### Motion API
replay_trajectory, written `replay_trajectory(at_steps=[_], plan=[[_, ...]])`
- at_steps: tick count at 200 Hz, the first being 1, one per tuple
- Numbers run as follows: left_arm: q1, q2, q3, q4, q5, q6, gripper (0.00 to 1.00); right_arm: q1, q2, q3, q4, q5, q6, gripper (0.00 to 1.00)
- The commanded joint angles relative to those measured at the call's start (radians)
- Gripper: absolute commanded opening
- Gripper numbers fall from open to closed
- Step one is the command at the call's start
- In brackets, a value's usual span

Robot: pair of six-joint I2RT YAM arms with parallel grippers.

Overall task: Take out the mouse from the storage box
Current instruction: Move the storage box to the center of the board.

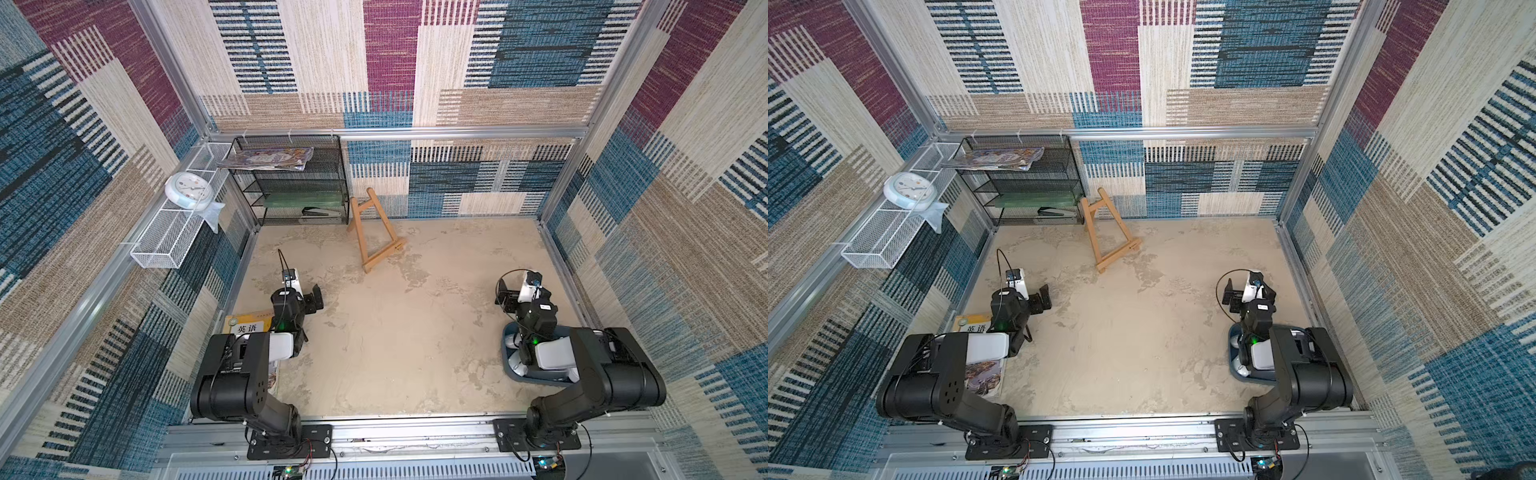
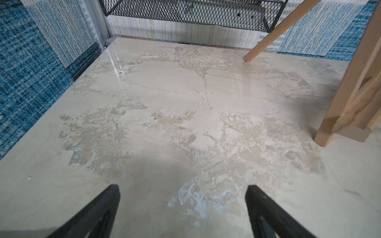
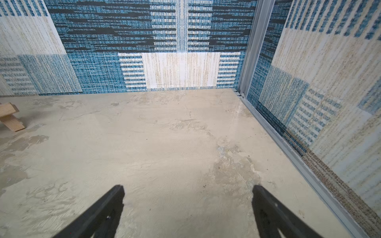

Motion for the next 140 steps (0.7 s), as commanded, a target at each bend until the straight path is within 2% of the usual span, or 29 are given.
replay_trajectory(at_steps=[1,140], plan=[[0.000,-0.004,0.002,-0.001,0.006,0.006,0.99,0.000,-0.003,0.001,0.010,-0.004,0.001,0.99],[0.005,-0.004,0.000,0.004,0.015,0.004,0.99,0.000,-0.004,-0.001,0.011,-0.004,0.000,0.99]])
